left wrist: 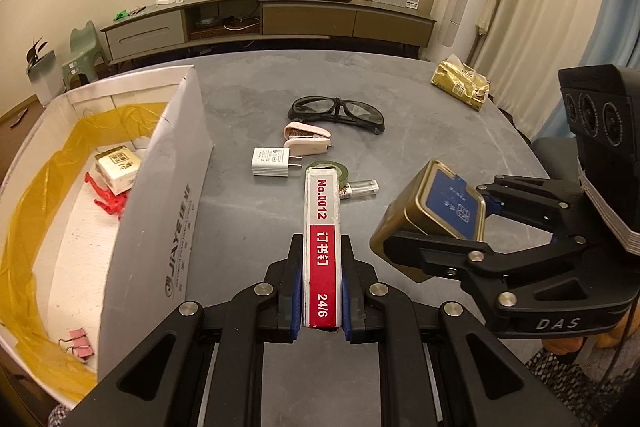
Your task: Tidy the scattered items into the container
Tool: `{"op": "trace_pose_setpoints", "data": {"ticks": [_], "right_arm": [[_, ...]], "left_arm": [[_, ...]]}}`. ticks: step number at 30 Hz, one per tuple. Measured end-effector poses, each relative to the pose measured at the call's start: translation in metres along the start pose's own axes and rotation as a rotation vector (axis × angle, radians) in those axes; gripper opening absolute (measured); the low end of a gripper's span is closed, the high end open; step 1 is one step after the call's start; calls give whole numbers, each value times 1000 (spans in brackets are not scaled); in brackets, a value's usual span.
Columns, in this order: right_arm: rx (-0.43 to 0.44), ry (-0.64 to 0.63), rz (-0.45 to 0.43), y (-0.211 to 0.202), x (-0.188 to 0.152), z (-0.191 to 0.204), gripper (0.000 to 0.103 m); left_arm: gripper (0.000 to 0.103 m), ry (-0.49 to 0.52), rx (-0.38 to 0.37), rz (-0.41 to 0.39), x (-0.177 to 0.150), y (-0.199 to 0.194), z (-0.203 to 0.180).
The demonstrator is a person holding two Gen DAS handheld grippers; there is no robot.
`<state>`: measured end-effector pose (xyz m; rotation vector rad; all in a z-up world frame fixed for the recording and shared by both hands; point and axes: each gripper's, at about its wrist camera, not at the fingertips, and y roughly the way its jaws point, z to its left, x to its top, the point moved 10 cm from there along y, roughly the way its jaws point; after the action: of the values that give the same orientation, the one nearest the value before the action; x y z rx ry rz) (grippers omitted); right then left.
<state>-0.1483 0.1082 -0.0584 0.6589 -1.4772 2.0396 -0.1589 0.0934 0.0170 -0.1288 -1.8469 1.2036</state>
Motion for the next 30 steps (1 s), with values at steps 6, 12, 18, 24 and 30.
{"op": "trace_pose_setpoints", "data": {"ticks": [6,12,18,24,30], "right_arm": [[5,-12,-26,-8,1,12,56],[12,-14,-38,-13,-1,23,56],[6,2,-57,-21,-8,31,56],[2,14,-85,-33,-10,41,56],[12,-3,-91,-35,-9,61,56]], "left_arm": [[15,6,21,-21,-2,-21,-1],[15,6,32,-40,-5,-41,0],[15,1,33,-52,-9,-53,1],[15,-10,20,-62,-10,-63,1],[15,-27,11,-84,-12,-75,7]]}}
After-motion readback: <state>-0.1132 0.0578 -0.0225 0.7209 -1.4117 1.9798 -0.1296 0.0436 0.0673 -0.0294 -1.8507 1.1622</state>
